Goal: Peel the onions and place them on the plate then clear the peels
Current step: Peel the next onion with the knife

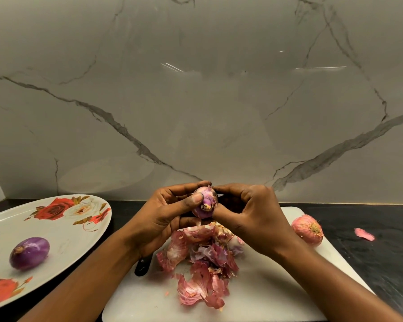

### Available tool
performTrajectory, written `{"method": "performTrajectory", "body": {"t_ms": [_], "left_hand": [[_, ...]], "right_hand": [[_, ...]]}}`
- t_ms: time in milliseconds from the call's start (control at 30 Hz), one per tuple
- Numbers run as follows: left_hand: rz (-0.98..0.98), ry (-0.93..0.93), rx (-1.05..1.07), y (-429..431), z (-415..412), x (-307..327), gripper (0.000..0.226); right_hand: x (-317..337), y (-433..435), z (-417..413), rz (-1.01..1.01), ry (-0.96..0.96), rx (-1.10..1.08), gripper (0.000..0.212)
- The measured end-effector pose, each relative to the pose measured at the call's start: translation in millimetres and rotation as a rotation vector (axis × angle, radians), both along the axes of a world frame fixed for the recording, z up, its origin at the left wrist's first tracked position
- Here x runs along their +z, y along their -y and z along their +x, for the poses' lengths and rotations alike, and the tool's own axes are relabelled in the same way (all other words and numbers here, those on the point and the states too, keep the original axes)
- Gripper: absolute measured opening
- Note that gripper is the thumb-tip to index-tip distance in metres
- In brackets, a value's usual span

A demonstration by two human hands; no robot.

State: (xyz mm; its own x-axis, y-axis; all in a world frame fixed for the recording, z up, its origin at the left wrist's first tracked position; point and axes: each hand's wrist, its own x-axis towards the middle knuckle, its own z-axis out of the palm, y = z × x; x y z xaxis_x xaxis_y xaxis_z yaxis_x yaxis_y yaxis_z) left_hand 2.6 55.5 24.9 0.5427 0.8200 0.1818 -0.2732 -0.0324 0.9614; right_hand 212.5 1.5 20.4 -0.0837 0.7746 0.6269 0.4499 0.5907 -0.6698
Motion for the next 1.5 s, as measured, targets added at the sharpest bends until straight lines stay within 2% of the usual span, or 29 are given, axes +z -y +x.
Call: {"method": "performTrajectory", "body": {"t_ms": [100, 267, 433, 567, 733, 867, 1100, 1267, 1400, 1500], "left_hand": [[-0.016, 0.016, -0.059, -0.2, -0.2, -1.3, 0.041], [-0.032, 0.030, -0.060, -2.7, -1.5, -1.4, 0.047], [-0.029, 0.054, -0.045, -3.7, -2.4, -1.0, 0.043], [-0.030, 0.042, -0.036, -2.4, -2.0, -0.3, 0.041], [-0.022, 0.021, -0.043, -0.8, -2.3, 0.2, 0.042], [-0.027, 0.000, -0.023, 0.6, -1.7, 0.7, 0.035], [-0.024, 0.028, -0.019, 1.2, -1.1, 2.9, 0.048], [-0.050, 0.082, 0.023, -1.5, -0.4, 2.7, 0.042], [-0.022, 0.077, 0.046, -3.8, -0.6, 0.8, 0.037], [-0.034, 0.073, 0.063, 0.1, 1.6, 3.6, 0.042]], "right_hand": [[-2.2, -3.5, 2.9, 0.082, 0.082, -0.111, 0.028], [-1.2, -4.8, 3.3, 0.025, 0.013, -0.077, 0.030], [1.8, -3.0, 3.9, -0.042, -0.065, 0.037, 0.028], [3.5, -0.6, 4.1, -0.034, -0.026, 0.054, 0.038], [3.7, -0.2, 4.7, -0.021, -0.001, 0.058, 0.038], [3.1, -0.5, 4.3, -0.020, 0.036, 0.042, 0.031], [-1.6, -5.9, 4.5, 0.001, 0.023, -0.013, 0.034], [1.3, -4.1, 7.2, 0.034, -0.057, 0.002, 0.041], [1.2, -2.0, 5.2, 0.152, 0.066, -0.010, 0.032], [0.8, -3.3, 5.8, 0.207, 0.092, -0.023, 0.029]]}}
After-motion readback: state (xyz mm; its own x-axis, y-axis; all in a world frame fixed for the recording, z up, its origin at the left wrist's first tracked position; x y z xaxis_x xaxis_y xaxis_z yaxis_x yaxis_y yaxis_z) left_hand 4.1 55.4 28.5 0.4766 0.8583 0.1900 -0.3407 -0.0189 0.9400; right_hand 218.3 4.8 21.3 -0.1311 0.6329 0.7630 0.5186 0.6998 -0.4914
